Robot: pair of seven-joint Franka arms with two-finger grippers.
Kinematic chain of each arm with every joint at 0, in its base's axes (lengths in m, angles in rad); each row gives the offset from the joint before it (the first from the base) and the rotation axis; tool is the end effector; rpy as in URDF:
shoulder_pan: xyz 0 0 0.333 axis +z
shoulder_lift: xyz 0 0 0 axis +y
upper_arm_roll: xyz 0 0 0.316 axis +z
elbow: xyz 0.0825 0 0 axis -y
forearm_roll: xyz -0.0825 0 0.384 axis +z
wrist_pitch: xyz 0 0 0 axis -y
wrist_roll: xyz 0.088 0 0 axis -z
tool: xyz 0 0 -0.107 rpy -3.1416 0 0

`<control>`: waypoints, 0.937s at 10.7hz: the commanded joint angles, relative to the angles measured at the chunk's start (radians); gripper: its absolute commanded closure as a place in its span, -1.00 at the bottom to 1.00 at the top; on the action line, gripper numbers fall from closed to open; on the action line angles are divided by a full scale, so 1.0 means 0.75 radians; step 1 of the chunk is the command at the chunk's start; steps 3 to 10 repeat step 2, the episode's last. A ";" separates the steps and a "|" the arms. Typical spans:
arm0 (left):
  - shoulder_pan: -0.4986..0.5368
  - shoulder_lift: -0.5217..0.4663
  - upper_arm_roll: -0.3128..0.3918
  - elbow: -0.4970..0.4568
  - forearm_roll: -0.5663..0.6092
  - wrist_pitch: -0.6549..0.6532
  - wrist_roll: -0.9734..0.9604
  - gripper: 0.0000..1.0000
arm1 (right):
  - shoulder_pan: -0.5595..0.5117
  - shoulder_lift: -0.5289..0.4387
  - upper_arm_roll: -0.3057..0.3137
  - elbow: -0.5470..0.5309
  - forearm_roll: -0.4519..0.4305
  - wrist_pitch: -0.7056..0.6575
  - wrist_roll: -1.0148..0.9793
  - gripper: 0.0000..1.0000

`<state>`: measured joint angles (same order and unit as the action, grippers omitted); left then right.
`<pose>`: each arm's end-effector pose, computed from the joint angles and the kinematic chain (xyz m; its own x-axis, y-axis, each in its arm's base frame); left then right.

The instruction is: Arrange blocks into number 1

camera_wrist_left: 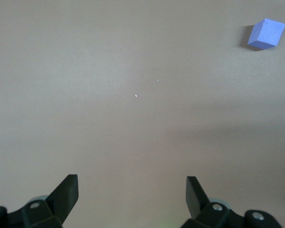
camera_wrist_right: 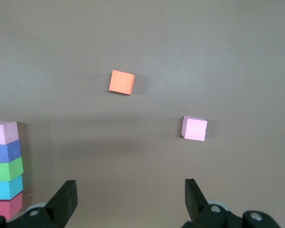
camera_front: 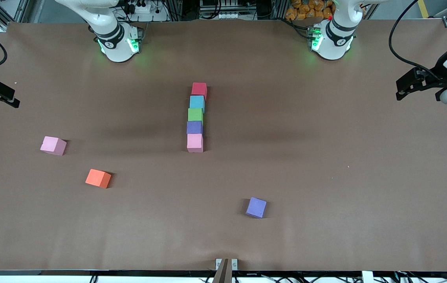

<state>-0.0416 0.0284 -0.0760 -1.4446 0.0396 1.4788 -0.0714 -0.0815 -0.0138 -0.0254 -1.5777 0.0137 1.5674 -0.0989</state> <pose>0.5509 -0.0598 0.6598 0.9991 -0.0426 0.0086 -0.0422 -0.9984 -0.0367 0.5469 -0.0573 0.6286 1.0000 -0.0080 0.0049 -0.0079 -0.9999 -0.0136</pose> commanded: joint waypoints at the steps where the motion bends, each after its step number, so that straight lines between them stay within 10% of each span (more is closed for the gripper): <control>1: 0.008 0.003 0.001 0.030 -0.040 -0.035 0.024 -1.00 | 0.004 0.021 0.003 0.040 -0.022 -0.012 -0.001 -1.00; 10: 0.008 0.001 -0.003 0.030 -0.036 -0.035 0.028 -1.00 | 0.004 0.021 0.003 0.040 -0.022 -0.012 0.005 -1.00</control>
